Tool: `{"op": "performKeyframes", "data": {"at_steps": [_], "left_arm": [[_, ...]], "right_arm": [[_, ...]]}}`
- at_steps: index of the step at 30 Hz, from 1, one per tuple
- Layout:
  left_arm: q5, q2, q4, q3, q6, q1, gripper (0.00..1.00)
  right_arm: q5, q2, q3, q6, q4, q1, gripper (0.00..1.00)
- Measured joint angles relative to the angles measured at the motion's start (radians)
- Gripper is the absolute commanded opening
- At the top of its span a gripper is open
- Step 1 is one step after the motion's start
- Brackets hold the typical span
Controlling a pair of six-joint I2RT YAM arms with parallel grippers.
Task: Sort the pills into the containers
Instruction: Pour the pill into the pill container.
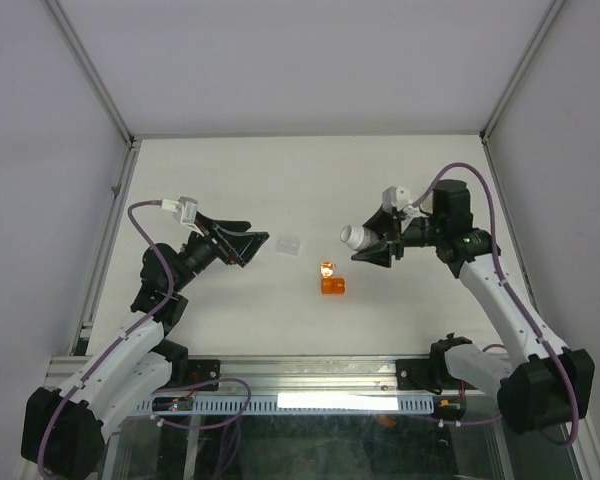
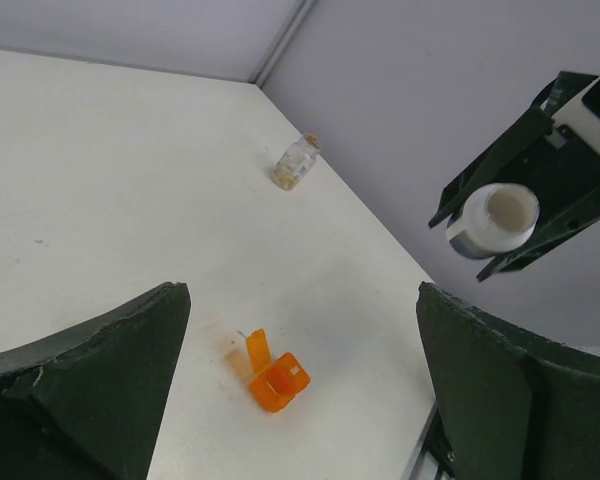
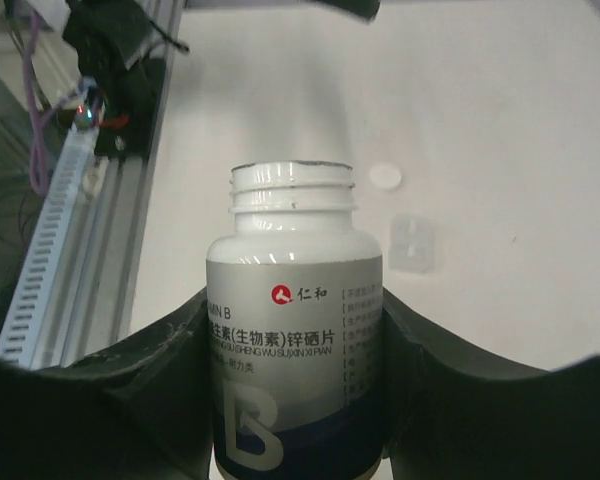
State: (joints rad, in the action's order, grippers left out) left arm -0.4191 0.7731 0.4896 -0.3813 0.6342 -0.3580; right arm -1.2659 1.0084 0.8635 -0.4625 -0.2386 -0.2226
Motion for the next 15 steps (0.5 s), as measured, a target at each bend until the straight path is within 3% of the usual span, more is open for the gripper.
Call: {"op": "performKeyframes", "data": {"at_steps": [6, 15], "left_arm": [[0.080, -0.018, 0.000, 0.079, -0.027, 0.000, 0.99], [0.117, -0.048, -0.037, 0.092, -0.097, 0.000, 0.99]], "right_arm": [[0.144, 0.203, 0.000, -0.396, -0.336, -0.103, 0.00], [0.383, 0.352, 0.000, -0.506, -0.419, -0.223, 0.00]]}}
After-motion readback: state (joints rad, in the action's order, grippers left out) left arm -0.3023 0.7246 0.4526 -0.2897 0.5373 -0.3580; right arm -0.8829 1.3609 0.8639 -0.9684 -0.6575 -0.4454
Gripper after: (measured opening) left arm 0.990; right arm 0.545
